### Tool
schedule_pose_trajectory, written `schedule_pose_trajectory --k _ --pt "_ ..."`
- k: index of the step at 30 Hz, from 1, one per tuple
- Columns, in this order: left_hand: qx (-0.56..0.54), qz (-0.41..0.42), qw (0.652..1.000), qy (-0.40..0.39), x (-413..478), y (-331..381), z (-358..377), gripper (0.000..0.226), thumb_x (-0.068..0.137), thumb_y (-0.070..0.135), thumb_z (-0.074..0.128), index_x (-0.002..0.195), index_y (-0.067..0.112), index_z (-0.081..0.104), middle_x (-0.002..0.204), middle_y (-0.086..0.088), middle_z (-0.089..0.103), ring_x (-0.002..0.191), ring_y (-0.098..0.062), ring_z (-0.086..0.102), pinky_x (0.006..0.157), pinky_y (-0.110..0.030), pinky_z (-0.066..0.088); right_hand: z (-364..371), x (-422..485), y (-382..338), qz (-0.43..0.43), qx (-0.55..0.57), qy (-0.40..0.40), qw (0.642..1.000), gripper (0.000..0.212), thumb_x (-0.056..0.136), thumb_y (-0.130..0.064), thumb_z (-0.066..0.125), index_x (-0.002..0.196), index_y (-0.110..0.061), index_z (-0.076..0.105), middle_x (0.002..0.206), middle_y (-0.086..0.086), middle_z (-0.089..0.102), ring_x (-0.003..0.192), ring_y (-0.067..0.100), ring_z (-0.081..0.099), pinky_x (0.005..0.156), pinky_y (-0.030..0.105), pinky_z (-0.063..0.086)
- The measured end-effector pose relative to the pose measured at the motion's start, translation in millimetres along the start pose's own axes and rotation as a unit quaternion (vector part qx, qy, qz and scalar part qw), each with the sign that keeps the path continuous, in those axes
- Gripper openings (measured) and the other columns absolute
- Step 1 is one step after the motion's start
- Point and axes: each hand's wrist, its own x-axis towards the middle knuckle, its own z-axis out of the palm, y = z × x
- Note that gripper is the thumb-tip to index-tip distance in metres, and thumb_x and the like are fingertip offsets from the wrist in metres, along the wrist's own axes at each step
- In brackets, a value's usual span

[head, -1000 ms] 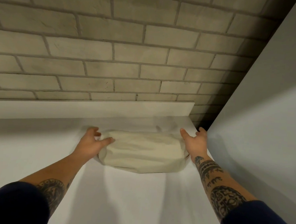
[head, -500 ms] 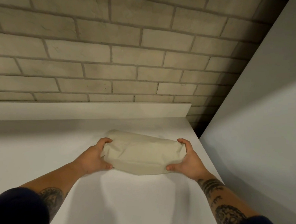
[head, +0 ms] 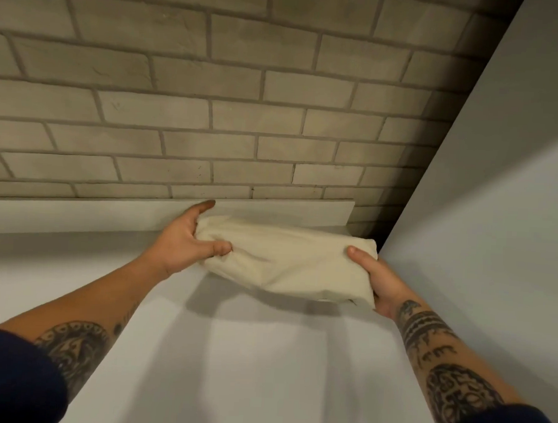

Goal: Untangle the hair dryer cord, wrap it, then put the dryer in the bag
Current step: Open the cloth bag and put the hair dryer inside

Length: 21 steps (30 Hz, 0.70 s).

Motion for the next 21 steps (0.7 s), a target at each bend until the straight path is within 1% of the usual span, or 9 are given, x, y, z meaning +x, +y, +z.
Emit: schedule_pose_trajectory --k 2,4,6,9,11,14,16,18,21 --pt "-0.072 0.034 0.994 0.07 -4 11 -1 0.082 0.073 0.043 0.08 0.145 0.03 0.043 0.097 0.011 0.073 0.095 -0.006 0.069 0.087 -0.02 0.053 -2 -6 -11 0.032 0.021 -0.005 0.999 0.059 0.076 -0.043 0.072 0.128 -0.017 0.062 0.117 0.013 0.074 0.094 0.027 0.075 0.07 0.037 0.061" --pt "-0.128 0.02 0.984 0.123 -4 13 -3 0.082 0.075 0.074 0.055 0.145 0.034 0.043 0.118 0.008 0.065 0.115 -0.014 0.059 0.105 -0.033 0.046 -3 -13 -20 0.048 0.042 -0.006 0.998 0.06 0.076 -0.046 0.071 0.128 -0.019 0.063 0.119 0.013 0.073 0.093 0.028 0.074 0.077 0.039 0.06" --pt "-0.159 -0.013 0.982 0.105 -3 9 -4 0.086 0.077 0.081 0.049 0.148 0.033 0.046 0.146 0.008 0.055 0.138 -0.018 0.046 0.12 -0.046 0.031 -7 -20 -29 0.057 0.059 -0.006 0.997 0.056 0.077 -0.047 0.07 0.126 -0.02 0.065 0.116 0.012 0.074 0.091 0.029 0.074 0.079 0.041 0.059" --pt "-0.158 -0.025 0.987 0.001 -11 10 6 0.087 0.062 0.046 0.072 0.144 0.027 0.05 0.139 -0.001 0.063 0.133 -0.028 0.053 0.105 -0.045 0.045 -16 -29 -36 0.087 0.059 -0.013 0.994 0.056 0.075 -0.052 0.072 0.121 -0.02 0.069 0.11 0.012 0.075 0.089 0.03 0.073 0.075 0.043 0.062" --pt "-0.192 -0.106 0.973 -0.066 -22 8 13 0.102 0.042 0.028 0.079 0.141 0.021 0.054 0.121 -0.007 0.071 0.118 -0.036 0.063 0.09 -0.043 0.053 -23 -33 -38 0.104 0.058 -0.013 0.993 0.059 0.072 -0.055 0.076 0.12 -0.021 0.071 0.112 0.012 0.073 0.094 0.032 0.071 0.084 0.046 0.058" --pt "-0.244 -0.184 0.943 -0.13 -35 3 26 0.108 0.026 0.029 0.098 0.127 0.01 0.065 0.113 -0.011 0.075 0.104 -0.033 0.071 0.087 -0.043 0.058 -32 -36 -40 0.115 0.044 -0.005 0.992 0.061 0.071 -0.057 0.079 0.12 -0.021 0.071 0.117 0.013 0.072 0.099 0.034 0.068 0.092 0.05 0.053" --pt "-0.251 -0.201 0.939 -0.124 -39 2 35 0.078 0.055 0.032 0.096 0.124 0.008 0.068 0.121 -0.014 0.074 0.108 -0.033 0.071 0.089 -0.044 0.058 -39 -34 -36 0.121 0.033 0.004 0.992 0.066 0.068 -0.058 0.083 0.123 -0.023 0.07 0.122 0.013 0.07 0.106 0.035 0.067 0.093 0.051 0.053" --pt "-0.233 -0.213 0.944 -0.09 -42 1 43 0.036 0.09 0.02 0.072 0.123 0.008 0.067 0.123 -0.015 0.073 0.108 -0.032 0.071 0.087 -0.043 0.057 -47 -31 -30 0.121 0.014 0.012 0.992 0.072 0.062 -0.059 0.087 0.125 -0.028 0.069 0.127 0.012 0.069 0.116 0.037 0.065 0.099 0.054 0.051" --pt "-0.173 -0.244 0.953 -0.046 -48 -6 49 0.023 0.103 0.007 0.053 0.12 0.006 0.068 0.117 -0.018 0.075 0.096 -0.033 0.073 0.074 -0.043 0.061 -52 -27 -17 0.116 -0.031 0.01 0.993 0.068 0.064 -0.055 0.085 0.125 -0.028 0.068 0.123 0.014 0.071 0.119 0.038 0.064 0.106 0.058 0.046"
